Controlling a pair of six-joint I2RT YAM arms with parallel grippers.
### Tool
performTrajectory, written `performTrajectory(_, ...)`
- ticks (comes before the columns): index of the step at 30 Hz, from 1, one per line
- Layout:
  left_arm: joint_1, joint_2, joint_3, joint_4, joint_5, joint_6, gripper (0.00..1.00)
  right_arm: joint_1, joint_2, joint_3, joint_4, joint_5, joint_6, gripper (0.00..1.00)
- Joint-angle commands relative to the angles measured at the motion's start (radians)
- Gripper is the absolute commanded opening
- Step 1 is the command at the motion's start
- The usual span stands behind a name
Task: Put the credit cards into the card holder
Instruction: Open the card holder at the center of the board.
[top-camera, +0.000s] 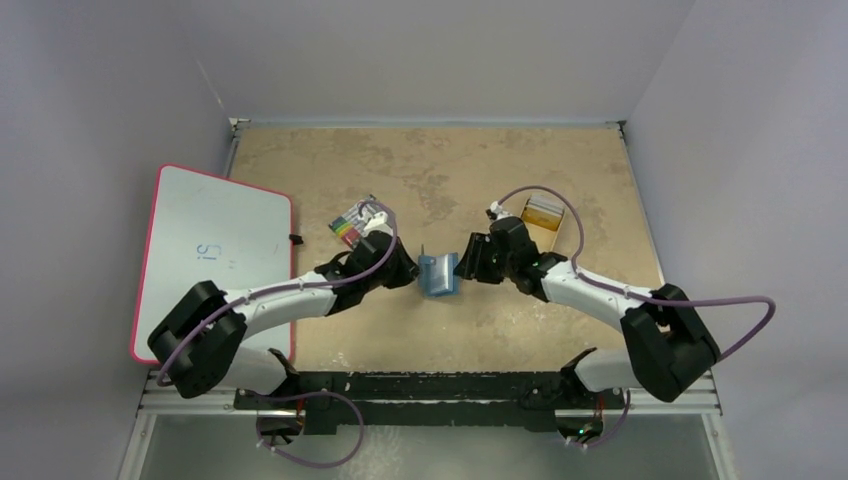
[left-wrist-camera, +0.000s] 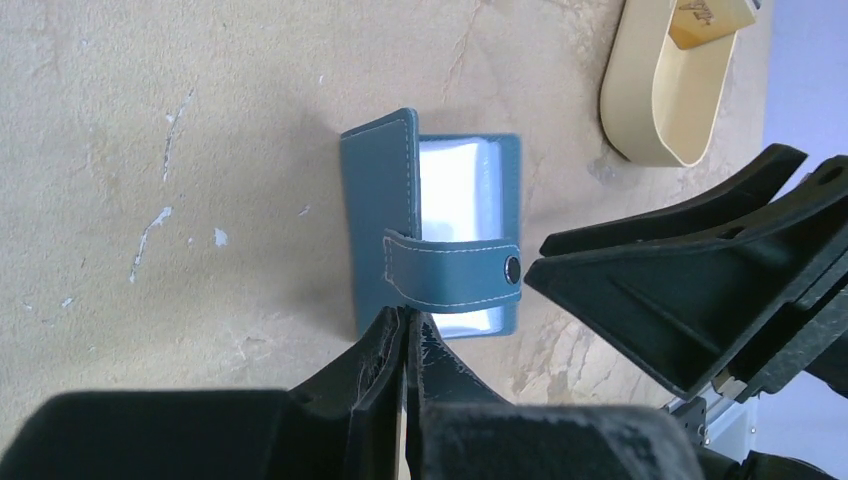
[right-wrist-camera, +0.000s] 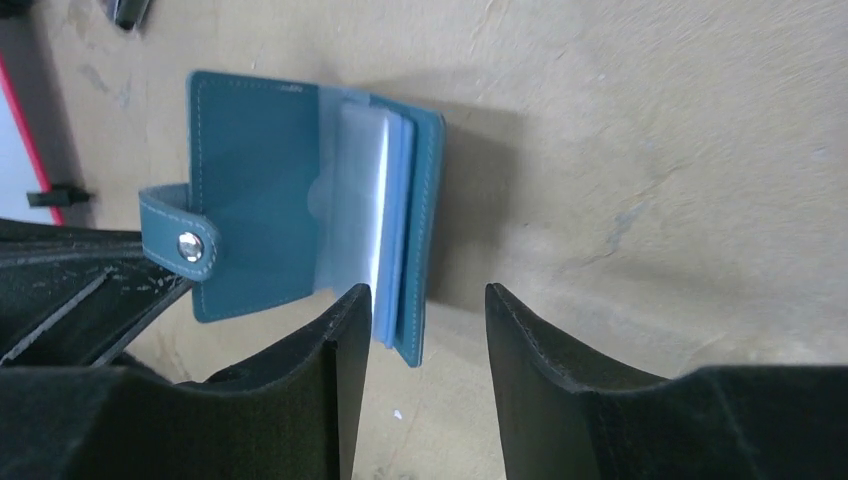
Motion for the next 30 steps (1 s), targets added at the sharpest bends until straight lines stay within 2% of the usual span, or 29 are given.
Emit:
performTrajectory(1,0.002,-0.011,-0.042,0.072,-0.004,-0.034,0.0,0.001,0.03,-0.03,0.123,-0.131,0.031,0.49)
performTrajectory(7,0.003,-0.015,-0.091,0.075,-0.02,-0.039,0.0,0.001,0.078,-0.029,0.183,-0.193,0.039,0.49)
performTrajectory(14,0.002,-0.038,-0.114,0.072,-0.036,-0.053,0.0,0.001,0.04,0.005,0.096,-0.121,0.039,0.48)
performTrajectory(18,0.002,-0.047,-0.118,0.07,-0.046,-0.047,0.0,0.001,0.004,-0.001,0.076,-0.091,0.037,0.4)
performTrajectory(25,0.002,-0.02,-0.118,0.078,-0.045,-0.043,0.0,0.0,0.001,-0.032,0.134,-0.121,0.04,0.32)
performTrajectory(30,0.002,-0.007,-0.111,0.079,-0.032,-0.036,0.0,0.0,0.034,-0.014,0.115,-0.114,0.026,0.29)
